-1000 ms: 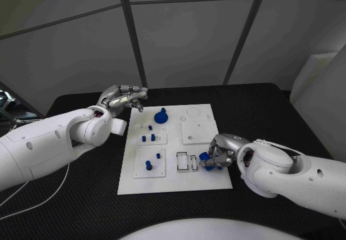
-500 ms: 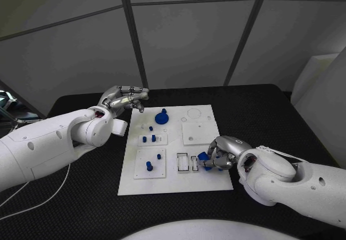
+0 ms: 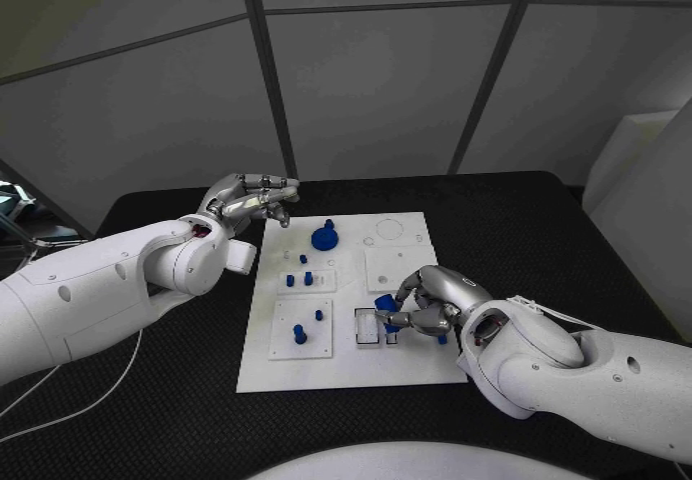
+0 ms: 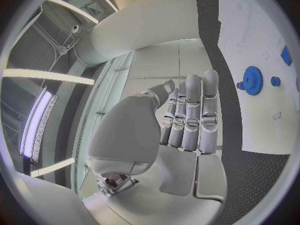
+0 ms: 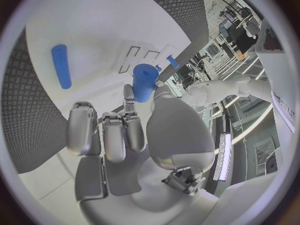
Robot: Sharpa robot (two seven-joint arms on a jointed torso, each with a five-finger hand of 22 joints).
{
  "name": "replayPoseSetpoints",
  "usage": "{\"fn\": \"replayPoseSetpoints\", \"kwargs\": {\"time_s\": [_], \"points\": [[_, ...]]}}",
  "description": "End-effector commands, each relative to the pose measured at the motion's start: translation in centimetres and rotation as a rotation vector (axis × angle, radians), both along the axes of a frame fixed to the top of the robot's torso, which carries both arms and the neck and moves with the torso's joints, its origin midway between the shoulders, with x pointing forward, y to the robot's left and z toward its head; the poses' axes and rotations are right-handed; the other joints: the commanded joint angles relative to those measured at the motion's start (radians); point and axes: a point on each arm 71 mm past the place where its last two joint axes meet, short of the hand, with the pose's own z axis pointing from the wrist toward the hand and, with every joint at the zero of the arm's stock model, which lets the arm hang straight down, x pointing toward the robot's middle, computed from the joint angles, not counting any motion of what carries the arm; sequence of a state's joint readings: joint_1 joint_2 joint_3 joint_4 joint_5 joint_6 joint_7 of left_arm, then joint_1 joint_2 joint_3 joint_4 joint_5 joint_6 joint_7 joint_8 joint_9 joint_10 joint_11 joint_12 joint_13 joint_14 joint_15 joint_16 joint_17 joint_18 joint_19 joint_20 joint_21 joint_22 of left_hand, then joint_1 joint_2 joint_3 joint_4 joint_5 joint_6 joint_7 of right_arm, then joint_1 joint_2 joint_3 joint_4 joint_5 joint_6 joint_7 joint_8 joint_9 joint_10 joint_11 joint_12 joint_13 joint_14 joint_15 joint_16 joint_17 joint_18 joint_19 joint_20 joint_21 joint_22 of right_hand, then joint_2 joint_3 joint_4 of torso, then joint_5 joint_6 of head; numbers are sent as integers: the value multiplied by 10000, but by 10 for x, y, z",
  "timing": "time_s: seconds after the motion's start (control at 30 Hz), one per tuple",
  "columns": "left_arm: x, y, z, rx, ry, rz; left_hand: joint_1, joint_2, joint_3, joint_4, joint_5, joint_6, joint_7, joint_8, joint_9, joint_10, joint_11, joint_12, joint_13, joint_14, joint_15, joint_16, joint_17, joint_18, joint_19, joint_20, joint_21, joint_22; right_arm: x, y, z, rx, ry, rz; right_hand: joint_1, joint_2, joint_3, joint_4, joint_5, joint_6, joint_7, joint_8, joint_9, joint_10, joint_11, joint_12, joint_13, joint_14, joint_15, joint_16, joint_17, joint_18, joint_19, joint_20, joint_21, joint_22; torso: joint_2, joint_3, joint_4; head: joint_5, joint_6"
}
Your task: Assemble the parts on the task board
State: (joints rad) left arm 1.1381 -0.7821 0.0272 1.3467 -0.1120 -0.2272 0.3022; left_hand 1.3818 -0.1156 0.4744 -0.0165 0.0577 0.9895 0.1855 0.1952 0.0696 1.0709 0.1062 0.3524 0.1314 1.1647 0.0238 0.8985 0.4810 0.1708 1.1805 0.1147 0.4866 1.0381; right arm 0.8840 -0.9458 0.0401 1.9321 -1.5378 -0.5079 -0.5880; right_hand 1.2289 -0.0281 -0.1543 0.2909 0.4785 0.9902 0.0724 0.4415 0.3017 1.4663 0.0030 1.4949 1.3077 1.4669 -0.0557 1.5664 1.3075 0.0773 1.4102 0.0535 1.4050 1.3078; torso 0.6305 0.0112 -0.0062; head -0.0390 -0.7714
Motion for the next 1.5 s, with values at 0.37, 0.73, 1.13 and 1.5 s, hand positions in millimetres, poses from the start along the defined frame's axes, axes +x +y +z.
{"fn": "replayPoseSetpoints", "kwargs": {"time_s": [0.37, 0.73, 1.13, 1.5], "points": [[0, -3, 2, -94, -18, -131, 39, 16, -60, -20, 51, -95, -6, 37, 8, -37, -3, 51, 16, -100, 0, 40, -9, 107, -62, 37, -51, -14, 6, 20, -11, 218, 917, 275, -371, 252, -308, 15, -235, 192, -96, 117, 176, 597, -134, -2, 1768, 1039, -137, 44, 2633, -208, 83, -80, 38, 245, 25, 12, -14, 131, -45], [0, -3, 2, -89, -3, -134, 39, 16, -60, -20, 51, -95, -6, 37, 8, -37, -3, 51, 16, -100, 0, 40, -9, 107, -62, 37, -51, -14, 9, 25, -14, -20, 917, 229, -739, 242, -640, 13, -679, 285, -181, 265, 507, 528, -205, -175, 1634, 1039, -199, 44, 2633, -186, 17, -138, -39, 156, 17, 14, -22, 201, -97], [0, -3, 2, -83, 8, -130, 39, 16, -60, -20, 51, -95, -6, 37, 8, -37, -3, 51, 16, -100, 0, 40, -9, 107, -62, 37, -51, -14, 13, 24, -15, -254, 663, 67, -1862, -468, -564, 57, -2890, -37, -95, 252, 959, 241, -143, -755, 1176, 1003, -147, -29, 2467, -118, -197, -107, -298, -141, 14, 10, -23, 237, -99], [0, -1, 2, -65, 18, -99, 39, 16, -60, -20, 51, -95, -6, 37, 8, -37, -3, 51, 16, -100, 0, 40, -9, 107, -62, 37, -51, -14, 14, 24, -14, -352, 373, 304, -2083, -925, -49, 46, -2907, -169, -64, 241, 1174, -33, -100, -1316, 730, 967, -117, -109, 2301, -63, -356, -66, -515, -382, 15, 16, -23, 262, -104]]}}
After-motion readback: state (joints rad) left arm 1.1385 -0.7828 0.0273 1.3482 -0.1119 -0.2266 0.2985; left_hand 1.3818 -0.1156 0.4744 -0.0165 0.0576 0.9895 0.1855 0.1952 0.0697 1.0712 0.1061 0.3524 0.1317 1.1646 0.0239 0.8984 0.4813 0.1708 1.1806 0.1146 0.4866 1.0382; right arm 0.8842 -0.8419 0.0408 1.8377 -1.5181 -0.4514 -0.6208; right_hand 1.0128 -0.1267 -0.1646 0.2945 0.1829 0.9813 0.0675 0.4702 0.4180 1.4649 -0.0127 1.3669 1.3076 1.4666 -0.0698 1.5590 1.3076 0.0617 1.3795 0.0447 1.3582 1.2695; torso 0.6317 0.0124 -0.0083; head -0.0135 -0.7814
